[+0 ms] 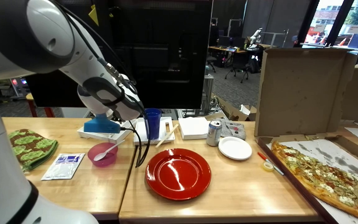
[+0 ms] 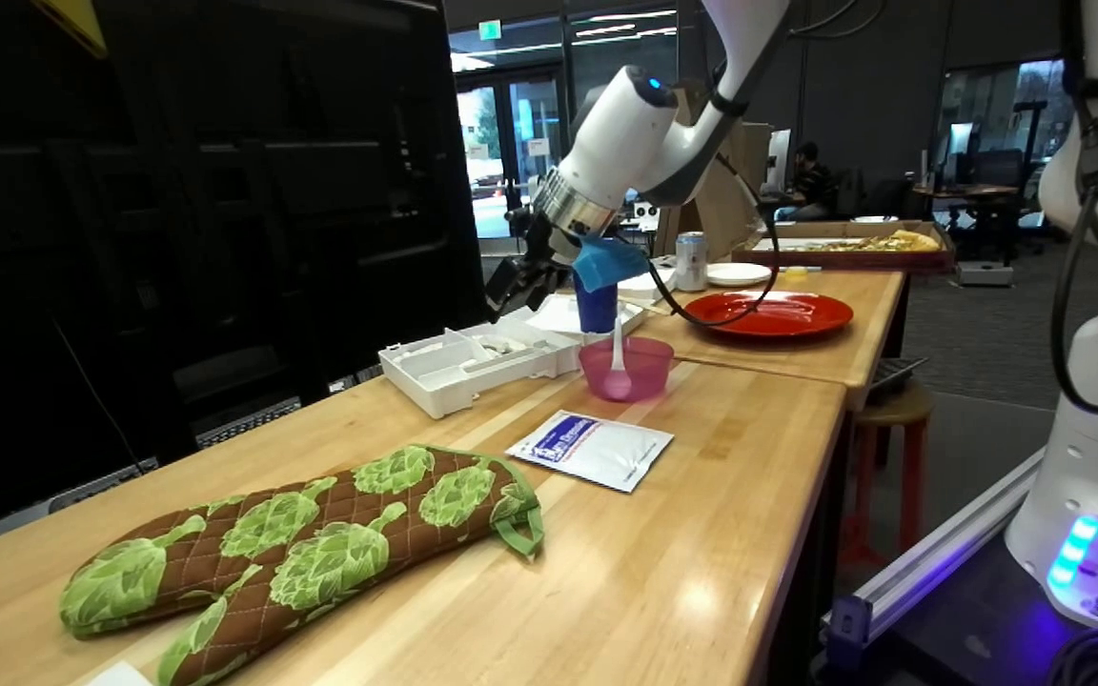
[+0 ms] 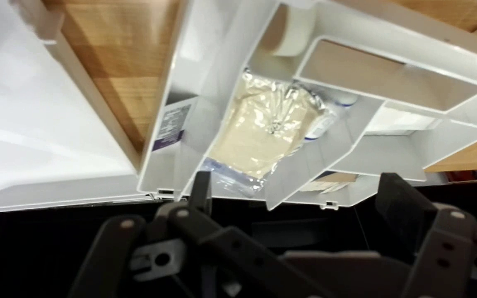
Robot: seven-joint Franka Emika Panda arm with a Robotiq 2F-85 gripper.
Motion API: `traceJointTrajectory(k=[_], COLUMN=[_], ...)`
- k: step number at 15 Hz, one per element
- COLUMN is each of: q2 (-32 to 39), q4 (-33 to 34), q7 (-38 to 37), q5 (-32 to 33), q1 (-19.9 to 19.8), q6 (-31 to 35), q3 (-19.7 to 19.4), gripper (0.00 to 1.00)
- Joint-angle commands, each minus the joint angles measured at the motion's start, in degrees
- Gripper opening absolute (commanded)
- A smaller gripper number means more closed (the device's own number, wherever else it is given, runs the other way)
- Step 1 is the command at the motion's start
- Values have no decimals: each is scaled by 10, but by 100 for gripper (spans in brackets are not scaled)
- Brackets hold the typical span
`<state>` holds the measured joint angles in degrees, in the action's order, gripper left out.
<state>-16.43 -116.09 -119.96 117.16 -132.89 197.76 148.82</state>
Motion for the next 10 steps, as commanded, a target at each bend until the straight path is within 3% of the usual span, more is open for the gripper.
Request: traceJointTrajectory(k=[1,3,4,10], q2=[-1,20,2,3], q4=[7,-18,-2,-3], q7=[-14,5,1,1], q5=[6,-10,-4,-6], q1=[-11,13,-2,13], q6=[8,1,1,1], q3=[5,0,1,1], gripper=[100,100,100,100])
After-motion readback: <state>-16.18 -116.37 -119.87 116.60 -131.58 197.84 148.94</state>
